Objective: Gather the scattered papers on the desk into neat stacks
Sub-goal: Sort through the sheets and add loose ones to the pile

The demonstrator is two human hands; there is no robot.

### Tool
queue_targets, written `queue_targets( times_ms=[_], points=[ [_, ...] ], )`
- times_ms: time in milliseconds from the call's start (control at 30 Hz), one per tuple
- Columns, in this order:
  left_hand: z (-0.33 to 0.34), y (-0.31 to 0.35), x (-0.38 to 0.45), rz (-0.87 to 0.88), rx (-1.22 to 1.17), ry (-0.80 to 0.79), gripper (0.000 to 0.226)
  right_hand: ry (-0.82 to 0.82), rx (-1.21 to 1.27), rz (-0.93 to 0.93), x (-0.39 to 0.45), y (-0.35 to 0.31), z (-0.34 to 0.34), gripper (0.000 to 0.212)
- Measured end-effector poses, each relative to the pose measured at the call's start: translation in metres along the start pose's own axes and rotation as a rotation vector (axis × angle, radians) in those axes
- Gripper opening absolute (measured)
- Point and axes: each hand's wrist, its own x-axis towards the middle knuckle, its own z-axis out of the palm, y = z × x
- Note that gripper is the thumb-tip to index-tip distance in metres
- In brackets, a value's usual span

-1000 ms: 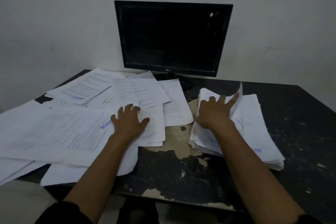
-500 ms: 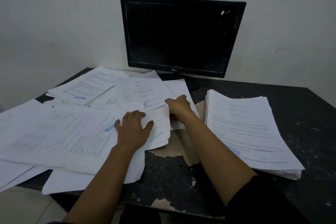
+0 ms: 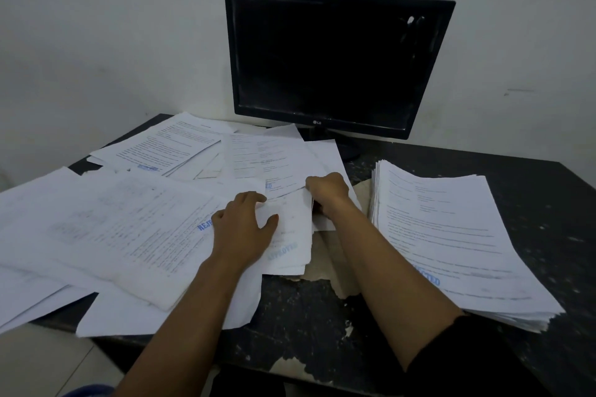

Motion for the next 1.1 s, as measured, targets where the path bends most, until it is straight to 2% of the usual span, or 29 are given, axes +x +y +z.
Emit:
queue_targets(
  times_ms=[67, 133, 233, 400, 500, 667, 733, 800, 867, 1033, 1100],
  points=[
    [0.0, 0.0, 0.0, -0.004, 0.014, -0.01, 0.041, -0.009, 0.106, 0.02, 0.003, 0.0, 0.0, 0.041],
    [-0.001, 0.0, -0.001, -0.016, 0.009, -0.015, 0.041, 0.022, 0.108, 0.007, 0.0, -0.003, 0.001, 0.056],
    [-0.001, -0.001, -0.002, -0.018, -0.001, -0.018, 0.041, 0.081, -0.001, -0.059, -0.001, -0.003, 0.002, 0.037],
    [0.0, -0.002, -0.001, -0.011, 0.042, -0.042, 0.04, 0.046, 0.067, -0.07, -0.004, -0.006, 0.001, 0.039],
    [0.0, -0.001, -0.001, -0.008, 0.049, -0.042, 0.038, 0.047, -0.015, -0.084, -0.003, -0.009, 0.003, 0.058],
    [0.0, -0.001, -0.002, -0.005, 0.038, -0.043, 0.036, 0.153, 0.038, -0.018, -0.01, -0.014, 0.009, 0.078],
    [0.001, -0.001, -0.001, -0.005, 0.041, -0.045, 0.036, 0.163, -0.024, -0.047, -0.008, -0.012, 0.009, 0.067],
    [0.001, -0.001, 0.0, -0.007, 0.036, -0.046, 0.036, 0.17, -0.099, -0.097, -0.008, -0.01, 0.006, 0.037],
    [0.0, -0.001, -0.001, -0.009, 0.029, -0.045, 0.036, 0.165, -0.126, -0.103, -0.007, -0.009, 0.002, 0.022],
    [-0.001, -0.001, 0.0, -0.017, -0.032, -0.029, 0.033, 0.095, -0.14, -0.104, -0.023, -0.012, -0.014, 0.027],
    [-0.002, 0.0, 0.001, -0.033, -0.071, -0.006, 0.031, 0.035, -0.179, -0.117, -0.036, -0.008, -0.028, 0.019]
  ],
)
